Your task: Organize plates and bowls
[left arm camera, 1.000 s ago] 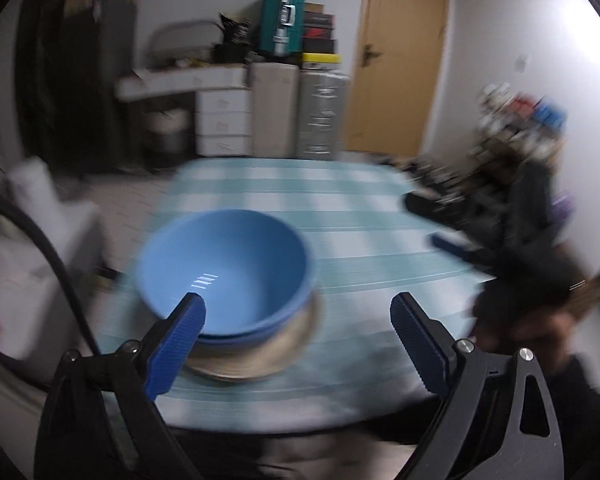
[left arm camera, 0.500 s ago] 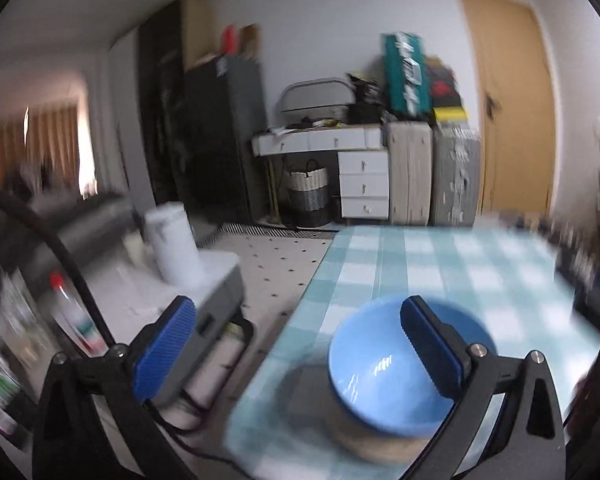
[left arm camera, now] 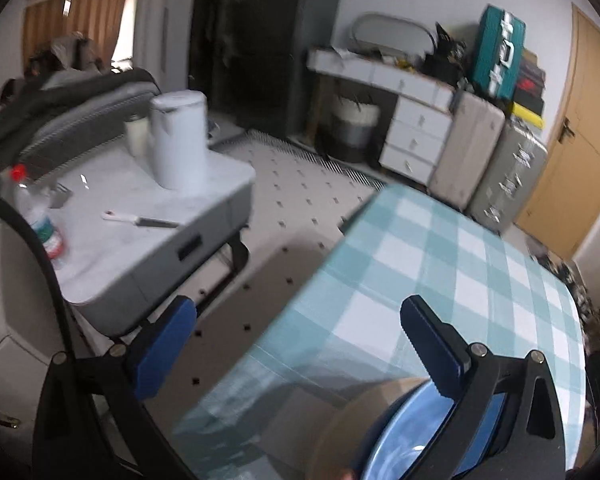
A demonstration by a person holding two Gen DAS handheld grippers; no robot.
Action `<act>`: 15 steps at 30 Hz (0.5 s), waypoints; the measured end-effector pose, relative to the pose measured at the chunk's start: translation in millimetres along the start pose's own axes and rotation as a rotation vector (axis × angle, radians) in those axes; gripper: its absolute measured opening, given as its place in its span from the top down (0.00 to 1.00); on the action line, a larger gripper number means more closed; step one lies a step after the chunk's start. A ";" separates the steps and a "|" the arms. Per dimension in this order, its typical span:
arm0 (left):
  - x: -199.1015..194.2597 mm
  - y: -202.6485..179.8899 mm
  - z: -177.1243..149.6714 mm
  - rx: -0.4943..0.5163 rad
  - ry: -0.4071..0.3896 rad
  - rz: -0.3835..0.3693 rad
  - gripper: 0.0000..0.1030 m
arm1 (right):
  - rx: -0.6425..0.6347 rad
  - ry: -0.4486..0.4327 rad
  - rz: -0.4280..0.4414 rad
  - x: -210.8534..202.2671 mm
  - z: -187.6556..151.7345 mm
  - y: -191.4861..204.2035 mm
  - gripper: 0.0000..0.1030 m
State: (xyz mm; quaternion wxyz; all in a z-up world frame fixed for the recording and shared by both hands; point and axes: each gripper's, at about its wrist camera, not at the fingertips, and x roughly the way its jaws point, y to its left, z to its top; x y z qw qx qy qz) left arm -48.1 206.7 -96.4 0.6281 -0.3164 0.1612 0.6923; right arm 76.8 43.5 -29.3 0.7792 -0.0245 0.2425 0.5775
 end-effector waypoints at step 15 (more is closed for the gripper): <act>-12.1 20.6 -3.8 -0.183 -0.008 -0.115 0.01 | 0.095 0.065 0.086 14.3 -6.1 -2.2 0.01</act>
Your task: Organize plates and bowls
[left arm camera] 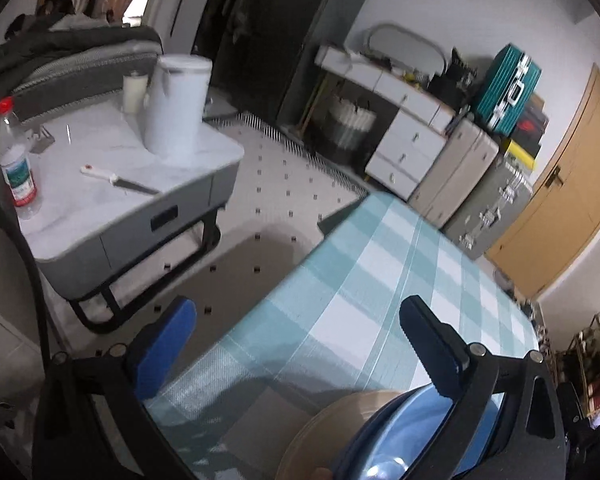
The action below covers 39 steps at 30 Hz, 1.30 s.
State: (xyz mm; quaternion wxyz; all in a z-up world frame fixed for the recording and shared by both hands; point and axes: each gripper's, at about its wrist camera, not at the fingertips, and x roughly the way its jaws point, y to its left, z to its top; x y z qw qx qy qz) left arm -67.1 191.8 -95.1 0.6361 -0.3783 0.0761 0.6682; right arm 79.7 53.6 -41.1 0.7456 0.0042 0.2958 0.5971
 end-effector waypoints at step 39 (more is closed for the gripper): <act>-14.7 15.0 -4.2 -0.123 -0.048 0.015 0.00 | -0.106 -0.033 0.012 -21.7 0.8 9.3 0.01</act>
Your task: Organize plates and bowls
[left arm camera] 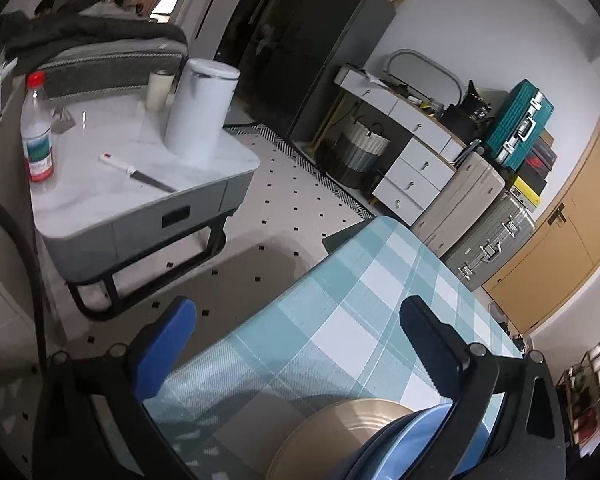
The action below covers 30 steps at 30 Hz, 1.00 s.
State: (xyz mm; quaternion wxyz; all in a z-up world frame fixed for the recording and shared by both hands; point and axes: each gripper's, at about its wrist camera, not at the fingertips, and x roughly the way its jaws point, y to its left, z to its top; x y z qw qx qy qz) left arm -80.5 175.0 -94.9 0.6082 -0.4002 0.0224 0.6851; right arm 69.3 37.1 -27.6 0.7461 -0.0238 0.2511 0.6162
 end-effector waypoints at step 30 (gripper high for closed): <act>-53.5 -165.5 -67.3 0.239 0.016 -0.285 0.00 | 0.215 -0.160 -0.050 -103.4 43.8 -131.8 0.01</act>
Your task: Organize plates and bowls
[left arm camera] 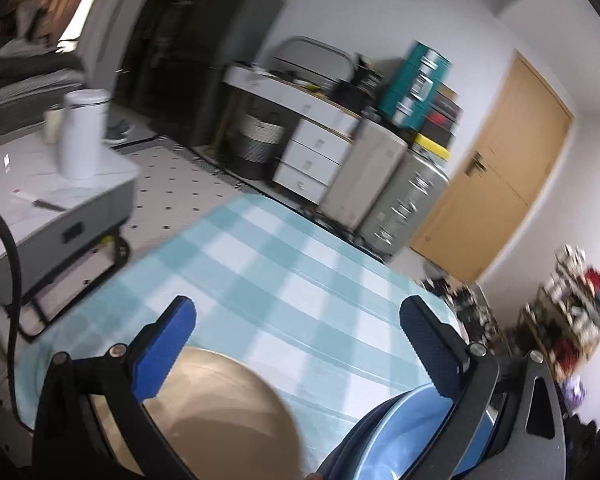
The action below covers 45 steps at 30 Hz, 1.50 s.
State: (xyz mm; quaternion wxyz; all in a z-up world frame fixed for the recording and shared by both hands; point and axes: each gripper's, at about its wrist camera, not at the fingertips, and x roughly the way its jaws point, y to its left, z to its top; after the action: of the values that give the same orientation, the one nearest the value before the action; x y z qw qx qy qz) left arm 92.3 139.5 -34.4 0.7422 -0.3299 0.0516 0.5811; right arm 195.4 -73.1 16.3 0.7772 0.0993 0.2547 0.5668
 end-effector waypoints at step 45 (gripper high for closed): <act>24.0 -41.1 -33.6 0.013 0.541 -0.823 0.00 | 0.090 -0.005 -0.350 11.5 9.0 -114.3 0.01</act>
State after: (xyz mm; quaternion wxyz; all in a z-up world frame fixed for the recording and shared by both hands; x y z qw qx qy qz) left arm 147.1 136.5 -53.8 0.8721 -0.4576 0.1115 0.1327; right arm 297.5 -99.8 -29.9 0.8593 0.0895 0.2915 0.4106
